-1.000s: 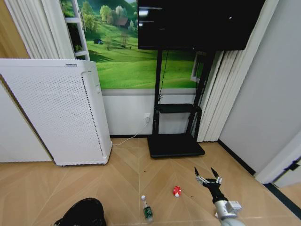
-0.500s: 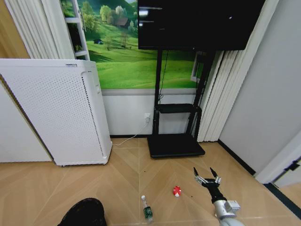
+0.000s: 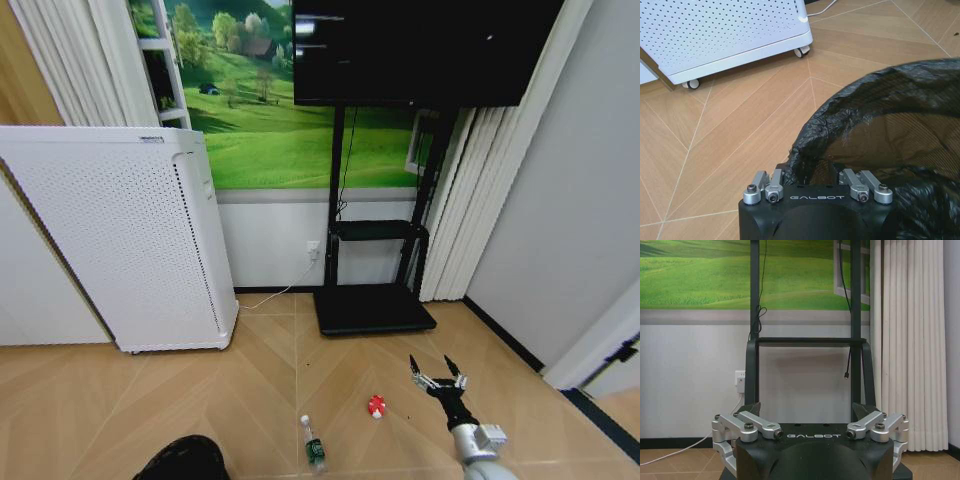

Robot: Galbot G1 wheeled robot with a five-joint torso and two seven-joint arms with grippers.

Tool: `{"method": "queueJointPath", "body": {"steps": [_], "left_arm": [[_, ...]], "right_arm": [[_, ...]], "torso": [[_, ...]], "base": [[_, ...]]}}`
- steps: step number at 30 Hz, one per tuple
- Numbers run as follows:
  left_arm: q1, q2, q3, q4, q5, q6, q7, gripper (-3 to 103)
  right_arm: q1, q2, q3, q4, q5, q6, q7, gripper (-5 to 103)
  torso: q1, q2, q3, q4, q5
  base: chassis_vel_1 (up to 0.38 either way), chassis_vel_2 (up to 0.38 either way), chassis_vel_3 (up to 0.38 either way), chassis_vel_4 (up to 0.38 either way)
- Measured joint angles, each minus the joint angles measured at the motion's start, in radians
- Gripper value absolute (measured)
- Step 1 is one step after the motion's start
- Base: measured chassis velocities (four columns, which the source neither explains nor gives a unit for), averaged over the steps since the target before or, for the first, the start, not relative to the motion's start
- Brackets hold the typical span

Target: Pick up the trash bin and place the garbage on the floor into it.

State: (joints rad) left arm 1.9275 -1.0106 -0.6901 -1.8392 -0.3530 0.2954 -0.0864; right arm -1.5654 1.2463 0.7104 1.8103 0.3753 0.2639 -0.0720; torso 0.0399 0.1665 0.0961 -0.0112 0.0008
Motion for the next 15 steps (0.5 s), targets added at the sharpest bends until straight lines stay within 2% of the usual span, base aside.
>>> {"method": "queueJointPath", "body": {"steps": [4,10,11,15], "left_arm": [[-0.002,0.001,-0.001,0.000,0.000,-0.001,0.000,34],[-0.006,0.000,-0.005,0.001,0.016,-0.009,-0.007,34],[-0.010,-0.003,-0.009,0.002,0.040,-0.021,-0.012,33],[-0.024,-0.009,-0.034,-0.016,0.071,-0.038,-0.022,24]], "right_arm": [[-0.002,0.000,0.000,0.001,-0.001,0.000,0.000,100],[-0.002,-0.001,0.001,0.004,-0.001,0.001,0.002,100],[-0.002,-0.001,0.001,0.004,-0.001,0.001,0.002,100],[-0.001,-0.001,0.002,0.004,-0.002,0.002,0.003,100]], "torso": [[0.000,0.000,0.000,-0.0003,-0.0001],[0.000,0.000,0.000,-0.0003,-0.0014],[0.000,0.000,0.000,-0.0004,-0.0019],[0.000,0.000,0.000,-0.0002,-0.0026]], "base": [[0.000,0.000,0.000,0.000],[0.000,0.000,0.000,0.000],[0.000,0.000,0.000,0.000],[0.000,0.000,0.000,0.000]]}}
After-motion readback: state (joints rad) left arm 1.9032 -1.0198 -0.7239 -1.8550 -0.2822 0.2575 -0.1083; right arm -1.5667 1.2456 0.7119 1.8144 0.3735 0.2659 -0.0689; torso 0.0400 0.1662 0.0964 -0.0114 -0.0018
